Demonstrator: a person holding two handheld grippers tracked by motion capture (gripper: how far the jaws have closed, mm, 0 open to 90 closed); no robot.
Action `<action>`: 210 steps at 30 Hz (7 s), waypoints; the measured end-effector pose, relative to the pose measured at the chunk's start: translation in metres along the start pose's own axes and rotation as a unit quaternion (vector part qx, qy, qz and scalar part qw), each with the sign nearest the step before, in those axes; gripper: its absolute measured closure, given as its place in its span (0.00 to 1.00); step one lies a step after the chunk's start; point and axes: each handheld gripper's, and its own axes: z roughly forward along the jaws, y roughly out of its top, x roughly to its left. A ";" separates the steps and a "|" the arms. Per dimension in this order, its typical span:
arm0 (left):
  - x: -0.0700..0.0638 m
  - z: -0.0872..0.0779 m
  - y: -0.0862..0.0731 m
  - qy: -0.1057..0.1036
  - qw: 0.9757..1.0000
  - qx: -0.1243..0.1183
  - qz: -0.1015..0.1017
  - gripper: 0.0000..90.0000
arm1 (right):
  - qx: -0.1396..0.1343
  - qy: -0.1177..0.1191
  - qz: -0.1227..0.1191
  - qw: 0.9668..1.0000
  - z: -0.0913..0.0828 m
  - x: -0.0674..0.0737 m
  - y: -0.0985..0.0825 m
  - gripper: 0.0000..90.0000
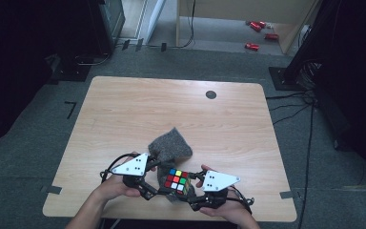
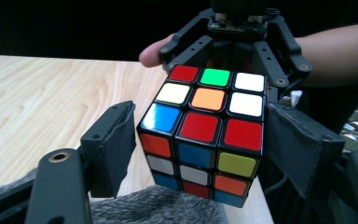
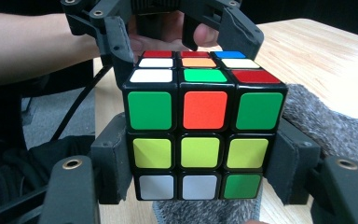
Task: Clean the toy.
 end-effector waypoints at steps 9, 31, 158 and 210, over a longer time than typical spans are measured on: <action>0.002 -0.001 0.000 -0.021 1.000 -0.015 -0.006 0.38 | 0.001 0.017 0.006 1.000 -0.002 -0.003 -0.001 0.38; 0.006 -0.010 0.004 -0.026 0.999 -0.031 -0.014 0.39 | 0.006 0.034 0.030 0.999 0.001 -0.005 -0.004 0.38; 0.045 0.012 -0.022 0.197 0.951 0.141 -0.191 0.38 | -0.057 -0.087 -0.028 0.994 -0.028 -0.027 -0.014 0.38; 0.002 0.023 0.031 0.113 0.984 0.021 -0.138 0.93 | 0.007 -0.119 0.013 0.993 -0.001 -0.020 -0.014 0.38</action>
